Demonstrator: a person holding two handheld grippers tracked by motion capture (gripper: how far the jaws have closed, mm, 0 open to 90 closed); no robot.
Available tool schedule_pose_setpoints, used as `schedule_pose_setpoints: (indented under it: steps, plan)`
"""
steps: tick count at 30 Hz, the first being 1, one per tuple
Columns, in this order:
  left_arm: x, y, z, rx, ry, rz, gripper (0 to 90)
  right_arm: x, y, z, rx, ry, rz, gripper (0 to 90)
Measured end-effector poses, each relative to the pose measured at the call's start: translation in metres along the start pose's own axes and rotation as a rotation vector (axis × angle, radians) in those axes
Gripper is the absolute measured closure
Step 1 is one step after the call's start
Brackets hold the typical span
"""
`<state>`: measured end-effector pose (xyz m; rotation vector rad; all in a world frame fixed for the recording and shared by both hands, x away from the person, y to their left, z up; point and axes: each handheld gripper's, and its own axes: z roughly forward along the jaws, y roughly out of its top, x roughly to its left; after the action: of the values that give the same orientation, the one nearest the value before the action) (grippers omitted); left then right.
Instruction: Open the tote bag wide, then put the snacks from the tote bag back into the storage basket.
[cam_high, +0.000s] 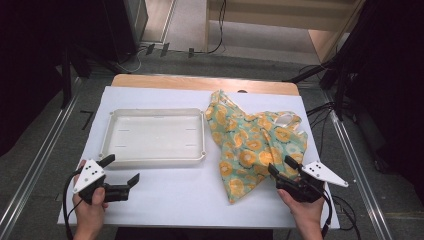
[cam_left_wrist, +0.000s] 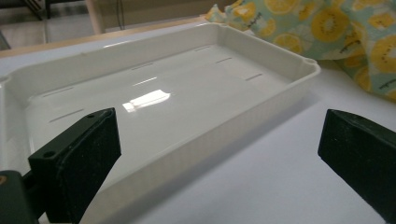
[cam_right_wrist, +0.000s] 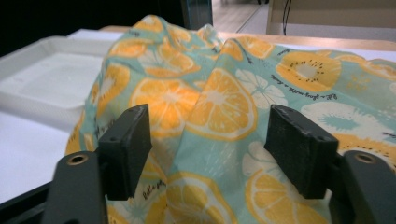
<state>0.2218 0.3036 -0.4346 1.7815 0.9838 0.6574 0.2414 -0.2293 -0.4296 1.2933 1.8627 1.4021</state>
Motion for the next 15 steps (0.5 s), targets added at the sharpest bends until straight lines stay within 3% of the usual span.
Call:
schedule_pose_setpoints:
  steps: [1,4,7,8,11,15]
  plan:
    - [-0.003,0.002,0.002,-0.001,-0.011,0.004,0.0,0.000,0.000,0.000,0.000,0.000,0.000,39.0]
    - [-0.011,0.006,0.006,-0.012,-0.045,-0.003,0.0,-0.001,-0.004,-0.003,0.000,0.066,-0.002,60.5]
    - [-0.017,0.009,0.010,-0.017,-0.070,-0.010,0.0,0.001,-0.007,-0.004,0.007,0.077,-0.030,73.8]
    - [-0.019,0.010,0.011,-0.014,-0.077,-0.008,0.0,0.003,-0.008,-0.005,0.009,0.086,-0.054,84.8]
    - [-0.026,0.013,0.017,-0.010,-0.096,-0.015,0.0,0.006,-0.010,-0.006,0.013,0.061,-0.085,90.0]
    - [-0.036,0.020,0.027,-0.010,-0.104,-0.003,3.0,0.011,-0.013,-0.008,0.025,0.077,-0.111,90.0]
